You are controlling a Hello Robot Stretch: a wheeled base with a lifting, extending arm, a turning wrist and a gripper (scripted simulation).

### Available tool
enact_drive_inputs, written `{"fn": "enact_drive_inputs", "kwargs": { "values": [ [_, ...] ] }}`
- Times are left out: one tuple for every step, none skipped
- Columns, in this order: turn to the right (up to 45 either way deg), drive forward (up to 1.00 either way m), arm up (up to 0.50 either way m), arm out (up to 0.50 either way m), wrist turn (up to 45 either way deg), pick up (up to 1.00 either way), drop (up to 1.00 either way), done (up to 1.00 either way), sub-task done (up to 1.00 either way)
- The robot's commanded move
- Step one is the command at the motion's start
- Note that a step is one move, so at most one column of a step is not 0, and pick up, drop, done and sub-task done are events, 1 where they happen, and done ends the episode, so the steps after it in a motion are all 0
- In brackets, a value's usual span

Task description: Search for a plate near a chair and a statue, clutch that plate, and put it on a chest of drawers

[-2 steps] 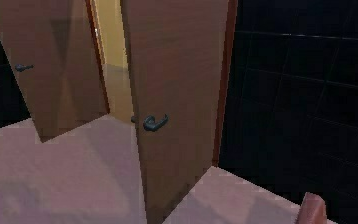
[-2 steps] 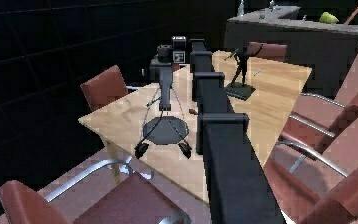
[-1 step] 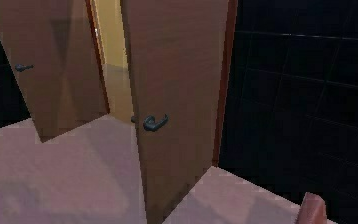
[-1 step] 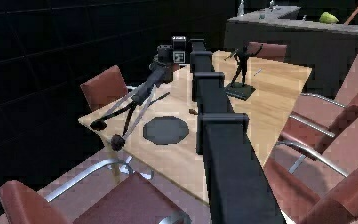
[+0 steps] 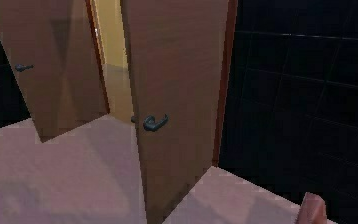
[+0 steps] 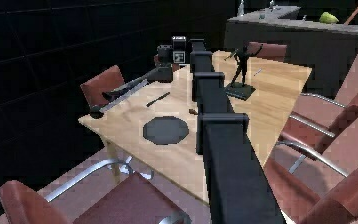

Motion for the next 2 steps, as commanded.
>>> {"fn": "enact_drive_inputs", "kwargs": {
  "values": [
    [0.0, 0.00, 0.00, 0.00, 45.0, 0.00, 0.00, 0.00, 0.00],
    [0.0, 0.00, 0.00, 0.00, 24.0, 0.00, 0.00, 0.00, 0.00]
  ]
}}
